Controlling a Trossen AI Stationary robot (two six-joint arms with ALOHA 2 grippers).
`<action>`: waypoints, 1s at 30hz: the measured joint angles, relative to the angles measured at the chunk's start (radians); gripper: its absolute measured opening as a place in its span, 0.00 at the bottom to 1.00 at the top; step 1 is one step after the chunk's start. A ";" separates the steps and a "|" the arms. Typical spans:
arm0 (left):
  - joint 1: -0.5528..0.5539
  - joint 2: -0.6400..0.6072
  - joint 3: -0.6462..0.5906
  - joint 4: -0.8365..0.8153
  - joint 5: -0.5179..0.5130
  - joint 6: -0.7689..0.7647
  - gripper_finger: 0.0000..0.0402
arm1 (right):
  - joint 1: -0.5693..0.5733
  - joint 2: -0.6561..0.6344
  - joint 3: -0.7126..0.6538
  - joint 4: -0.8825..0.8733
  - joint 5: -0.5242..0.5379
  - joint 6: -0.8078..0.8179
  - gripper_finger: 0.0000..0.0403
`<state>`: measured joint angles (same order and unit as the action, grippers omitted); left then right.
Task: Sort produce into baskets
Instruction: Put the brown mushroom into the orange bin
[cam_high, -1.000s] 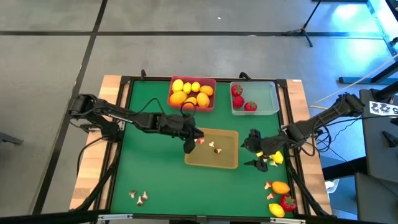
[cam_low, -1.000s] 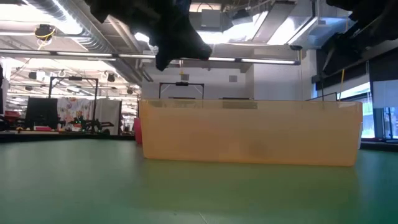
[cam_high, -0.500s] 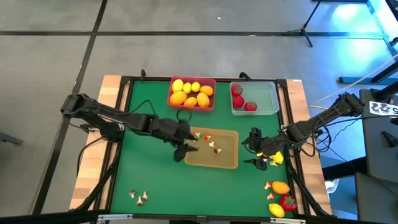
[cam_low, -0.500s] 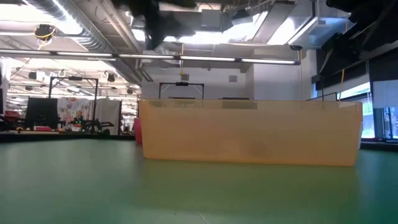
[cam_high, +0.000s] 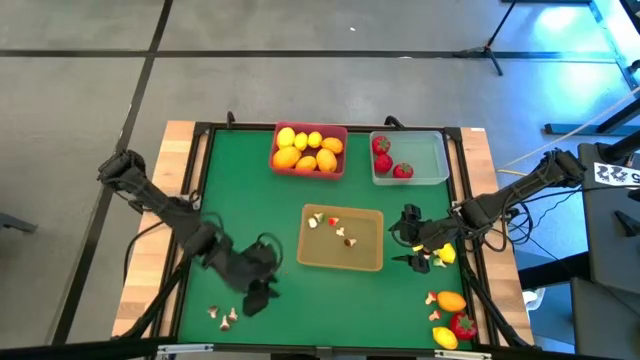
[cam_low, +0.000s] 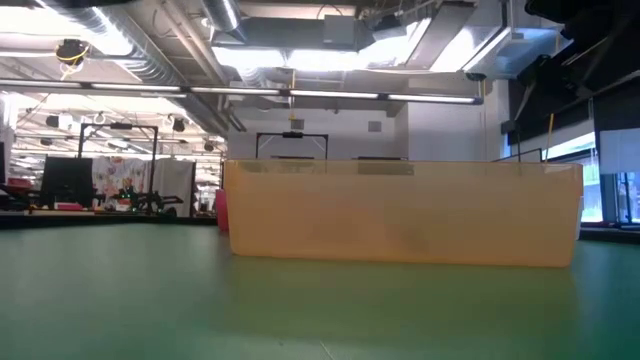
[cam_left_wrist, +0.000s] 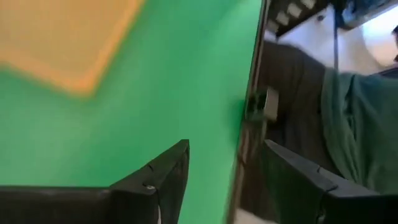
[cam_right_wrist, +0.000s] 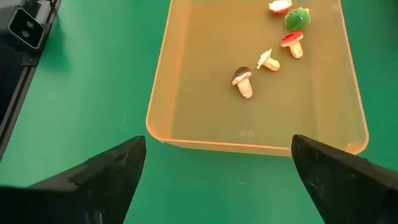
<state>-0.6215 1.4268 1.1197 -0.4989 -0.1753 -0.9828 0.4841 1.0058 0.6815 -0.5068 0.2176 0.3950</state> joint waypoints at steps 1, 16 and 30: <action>-0.030 0.008 -0.005 -0.011 -0.001 -0.055 0.47 | 0.000 0.000 0.000 -0.003 0.000 0.000 0.99; -0.280 0.235 -0.021 -0.105 0.057 -0.411 0.36 | 0.000 0.000 0.000 -0.088 0.000 0.024 0.99; -0.335 0.318 -0.021 -0.213 0.118 -0.492 0.32 | 0.000 0.000 0.000 -0.096 0.002 0.022 0.99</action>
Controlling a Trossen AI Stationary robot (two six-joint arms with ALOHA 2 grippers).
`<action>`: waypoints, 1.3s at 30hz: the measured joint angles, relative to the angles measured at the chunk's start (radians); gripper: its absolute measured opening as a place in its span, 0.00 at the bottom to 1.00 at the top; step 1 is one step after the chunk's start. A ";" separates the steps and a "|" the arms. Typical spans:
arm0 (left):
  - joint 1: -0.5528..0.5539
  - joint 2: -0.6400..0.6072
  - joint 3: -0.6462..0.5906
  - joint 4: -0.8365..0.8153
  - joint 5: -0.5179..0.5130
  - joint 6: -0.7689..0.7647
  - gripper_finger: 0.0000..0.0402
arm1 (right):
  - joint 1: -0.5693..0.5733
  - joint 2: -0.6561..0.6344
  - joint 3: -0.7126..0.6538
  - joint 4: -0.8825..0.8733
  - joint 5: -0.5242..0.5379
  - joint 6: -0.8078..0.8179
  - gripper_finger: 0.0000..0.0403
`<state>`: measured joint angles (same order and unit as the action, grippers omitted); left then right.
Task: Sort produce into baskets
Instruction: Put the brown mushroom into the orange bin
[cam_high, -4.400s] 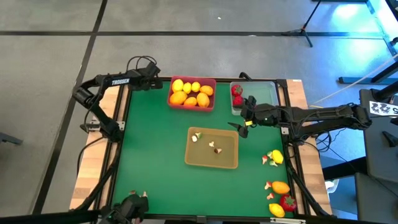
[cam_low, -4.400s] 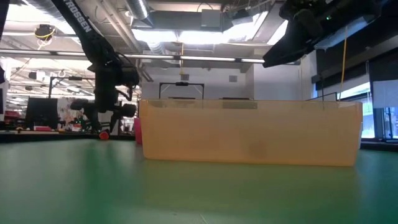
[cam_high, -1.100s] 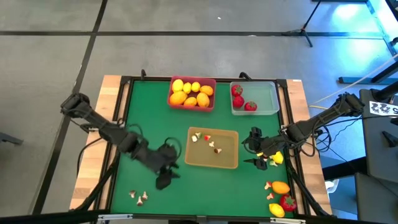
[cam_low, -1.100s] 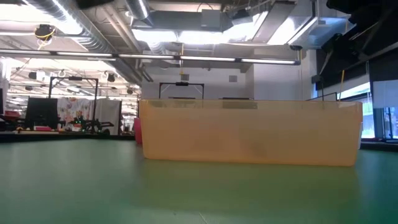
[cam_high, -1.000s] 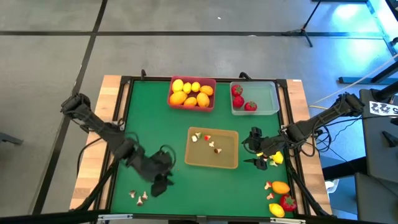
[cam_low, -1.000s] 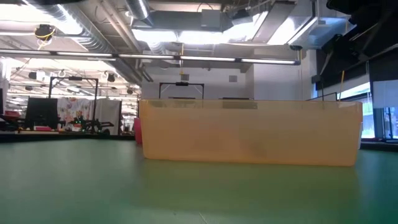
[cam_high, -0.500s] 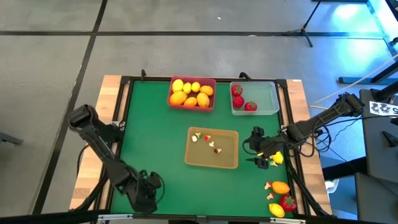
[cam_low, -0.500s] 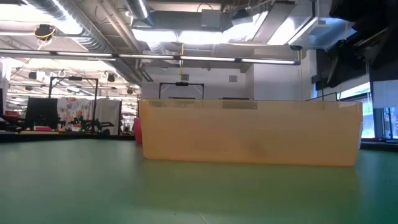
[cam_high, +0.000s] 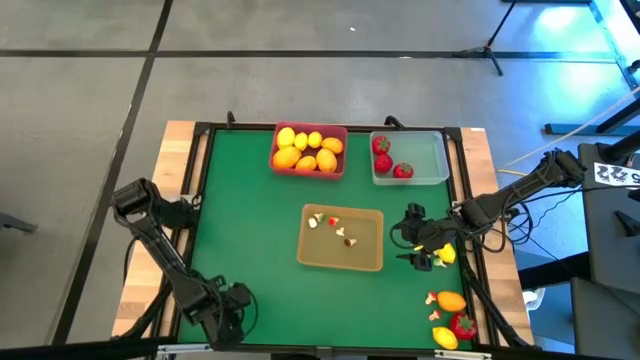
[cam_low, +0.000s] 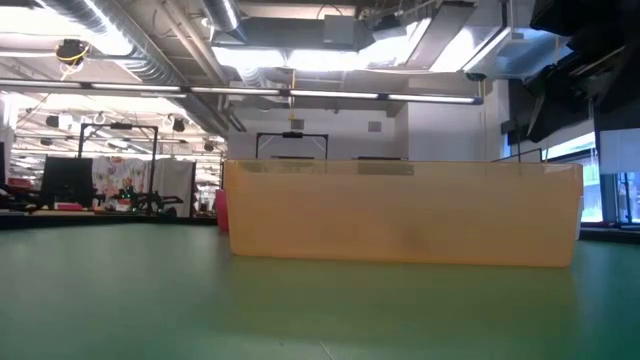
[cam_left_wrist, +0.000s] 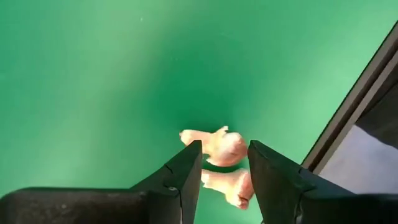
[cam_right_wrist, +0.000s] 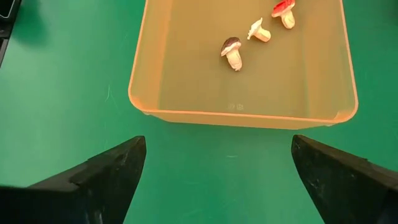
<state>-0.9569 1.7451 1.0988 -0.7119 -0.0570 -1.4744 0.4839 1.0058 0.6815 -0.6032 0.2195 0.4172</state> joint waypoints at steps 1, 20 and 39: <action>-0.003 0.000 0.000 -0.003 -0.001 0.010 0.32 | 0.000 0.000 0.000 -0.005 0.011 0.005 0.99; -0.028 0.091 0.001 0.013 -0.008 -0.014 0.32 | 0.000 0.000 0.000 -0.102 0.077 0.101 0.99; 0.009 0.026 -0.001 0.022 -0.031 0.042 0.03 | 0.000 0.000 0.000 -0.102 0.105 0.127 0.99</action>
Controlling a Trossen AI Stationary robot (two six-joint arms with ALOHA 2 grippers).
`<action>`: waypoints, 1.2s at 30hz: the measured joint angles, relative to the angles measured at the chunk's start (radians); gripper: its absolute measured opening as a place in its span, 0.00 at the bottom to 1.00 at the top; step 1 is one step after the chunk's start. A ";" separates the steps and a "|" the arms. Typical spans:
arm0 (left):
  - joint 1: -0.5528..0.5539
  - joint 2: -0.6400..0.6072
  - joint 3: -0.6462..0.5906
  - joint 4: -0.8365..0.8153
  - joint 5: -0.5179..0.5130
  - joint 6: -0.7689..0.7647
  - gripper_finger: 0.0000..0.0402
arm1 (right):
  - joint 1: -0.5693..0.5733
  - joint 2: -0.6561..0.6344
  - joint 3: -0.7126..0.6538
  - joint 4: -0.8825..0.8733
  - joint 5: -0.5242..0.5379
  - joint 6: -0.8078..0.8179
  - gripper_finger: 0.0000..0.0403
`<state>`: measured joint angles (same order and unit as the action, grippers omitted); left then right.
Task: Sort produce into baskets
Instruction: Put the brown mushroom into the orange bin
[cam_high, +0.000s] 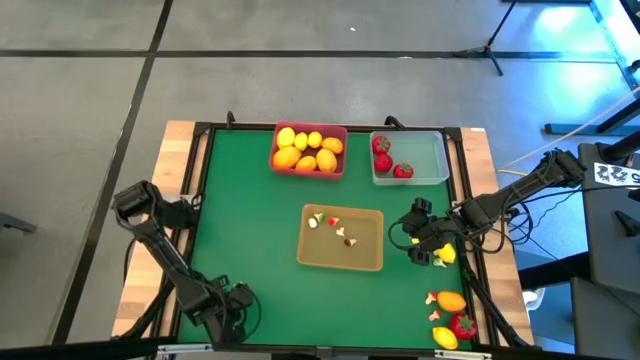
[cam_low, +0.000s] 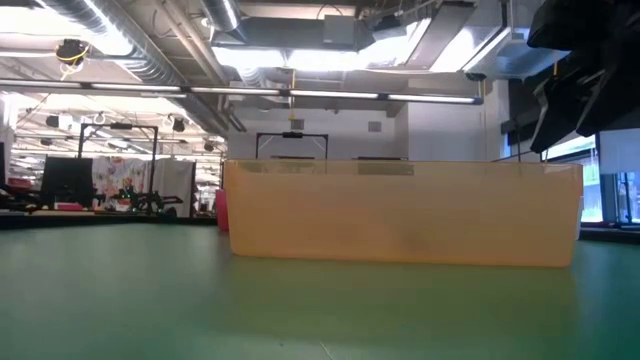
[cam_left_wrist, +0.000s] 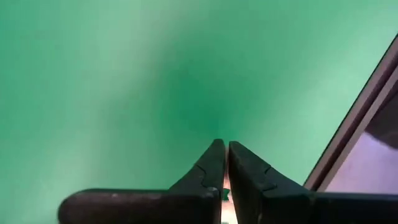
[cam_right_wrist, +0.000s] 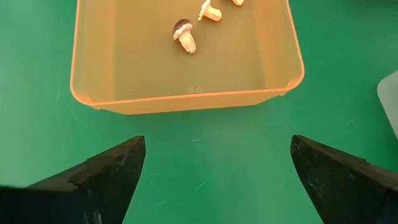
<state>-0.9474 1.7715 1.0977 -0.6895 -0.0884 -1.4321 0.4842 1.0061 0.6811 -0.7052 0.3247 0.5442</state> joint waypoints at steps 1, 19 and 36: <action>0.008 -0.009 0.000 -0.002 -0.014 0.013 0.02 | 0.000 0.000 0.000 0.000 -0.001 0.000 0.99; 0.301 -0.123 0.000 0.211 -0.493 0.563 0.03 | 0.000 0.000 0.000 0.059 -0.003 0.009 0.99; 0.587 -0.093 0.001 0.558 -0.512 0.914 0.06 | 0.000 0.000 0.000 0.130 0.034 0.003 0.99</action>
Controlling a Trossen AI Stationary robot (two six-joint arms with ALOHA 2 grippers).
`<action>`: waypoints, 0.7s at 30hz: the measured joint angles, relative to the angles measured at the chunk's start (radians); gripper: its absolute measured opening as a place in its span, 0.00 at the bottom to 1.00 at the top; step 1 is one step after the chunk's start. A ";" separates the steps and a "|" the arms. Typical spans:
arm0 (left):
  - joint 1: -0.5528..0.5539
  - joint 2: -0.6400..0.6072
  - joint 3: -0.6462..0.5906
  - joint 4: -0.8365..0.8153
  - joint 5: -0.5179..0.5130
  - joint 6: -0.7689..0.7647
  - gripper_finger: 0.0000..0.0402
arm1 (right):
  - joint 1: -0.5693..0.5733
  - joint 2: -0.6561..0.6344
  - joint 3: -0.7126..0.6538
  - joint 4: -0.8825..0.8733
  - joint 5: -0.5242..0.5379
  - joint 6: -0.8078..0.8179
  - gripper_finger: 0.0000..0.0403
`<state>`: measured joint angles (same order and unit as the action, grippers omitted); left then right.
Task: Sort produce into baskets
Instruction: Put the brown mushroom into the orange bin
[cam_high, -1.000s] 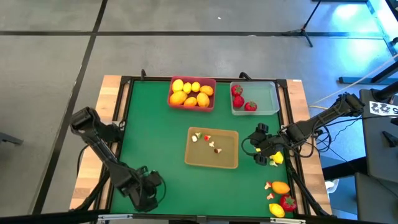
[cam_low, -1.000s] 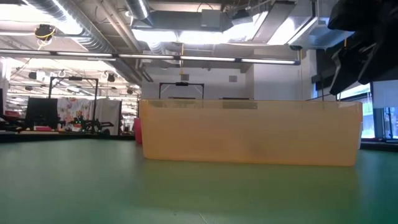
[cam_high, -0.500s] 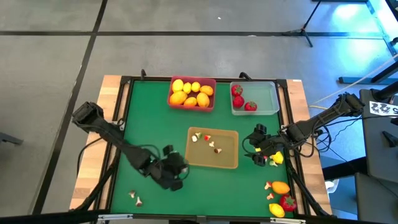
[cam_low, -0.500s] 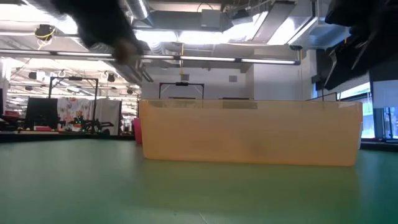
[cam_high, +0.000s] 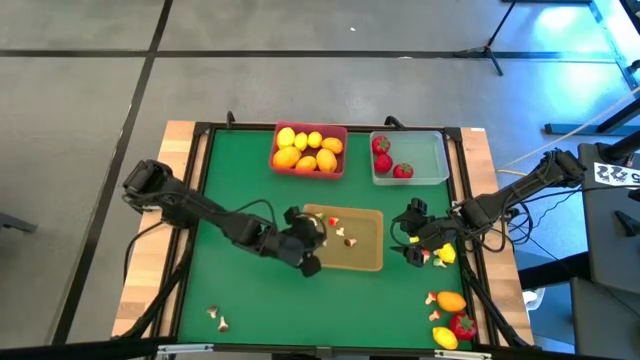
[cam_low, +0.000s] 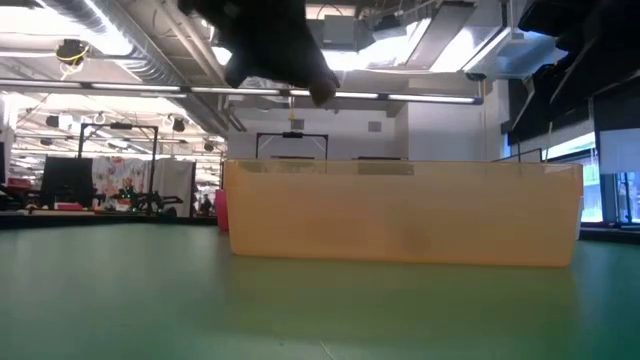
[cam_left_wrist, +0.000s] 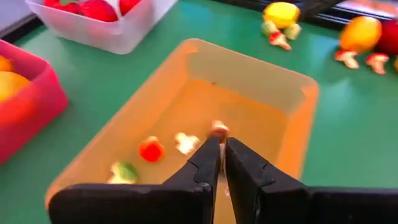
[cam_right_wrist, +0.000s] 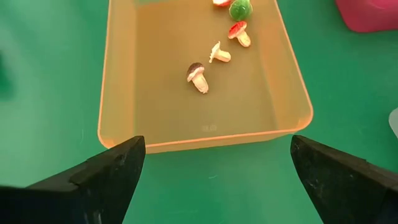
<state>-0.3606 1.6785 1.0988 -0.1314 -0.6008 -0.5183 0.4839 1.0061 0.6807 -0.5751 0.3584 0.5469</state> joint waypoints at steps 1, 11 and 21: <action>0.013 0.001 0.000 0.001 -0.001 0.003 0.07 | 0.000 0.000 0.000 0.000 0.001 -0.001 0.99; 0.085 0.007 0.000 0.008 0.097 -0.006 0.45 | 0.000 0.000 0.000 -0.001 0.044 -0.035 0.99; 0.008 0.007 0.000 -0.015 0.353 -0.082 0.63 | 0.000 0.000 0.000 -0.001 0.043 -0.036 0.99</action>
<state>-0.3524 1.6859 1.0988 -0.1468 -0.2482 -0.6005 0.4843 1.0061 0.6807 -0.5764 0.4015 0.5113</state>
